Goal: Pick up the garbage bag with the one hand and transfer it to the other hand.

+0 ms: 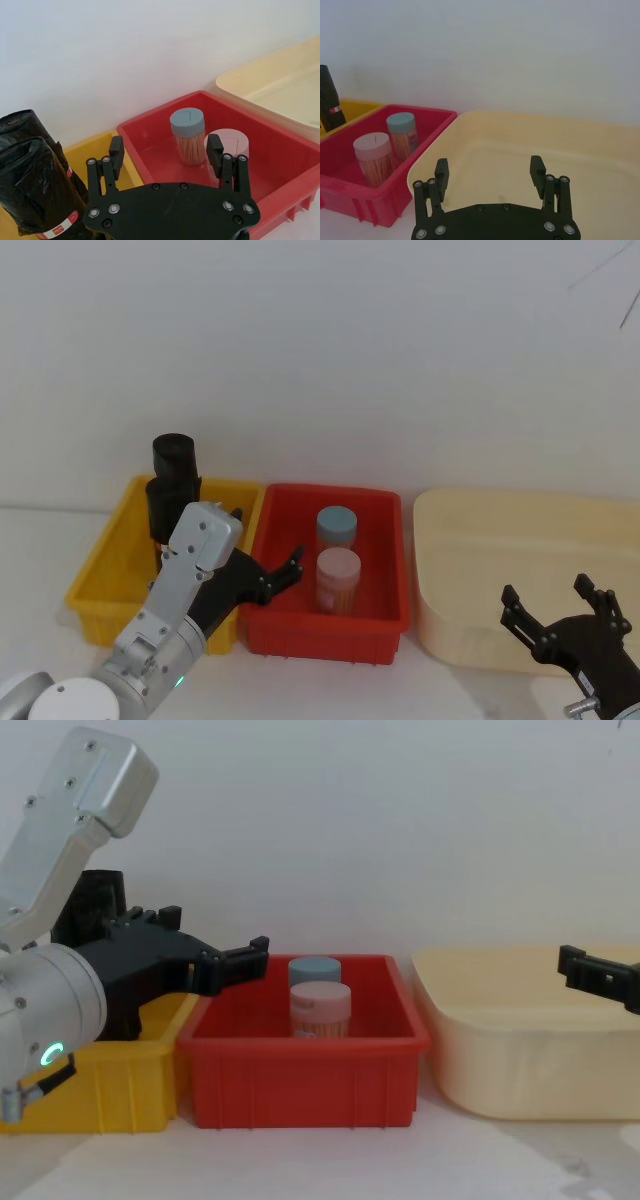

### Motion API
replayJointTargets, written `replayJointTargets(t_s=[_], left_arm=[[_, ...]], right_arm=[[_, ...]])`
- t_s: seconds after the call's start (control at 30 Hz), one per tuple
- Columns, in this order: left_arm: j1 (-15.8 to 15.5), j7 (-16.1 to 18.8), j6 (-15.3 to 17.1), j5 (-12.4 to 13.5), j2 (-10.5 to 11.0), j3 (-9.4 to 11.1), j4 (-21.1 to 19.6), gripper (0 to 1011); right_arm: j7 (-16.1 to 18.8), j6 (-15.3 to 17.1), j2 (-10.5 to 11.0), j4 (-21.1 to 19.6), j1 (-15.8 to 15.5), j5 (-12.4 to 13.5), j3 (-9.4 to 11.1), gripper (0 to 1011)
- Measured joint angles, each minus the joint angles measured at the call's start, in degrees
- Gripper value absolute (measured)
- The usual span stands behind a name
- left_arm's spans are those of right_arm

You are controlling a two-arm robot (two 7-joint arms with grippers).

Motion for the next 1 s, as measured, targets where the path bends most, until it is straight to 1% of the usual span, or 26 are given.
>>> replayJointTargets(t_s=[1.0], left_arm=[[0.00, 0.00, 0.00, 0.00, 0.00, 0.00, 0.00, 1000]], right_arm=[[0.00, 0.00, 0.00, 0.00, 0.00, 0.00, 0.00, 999]])
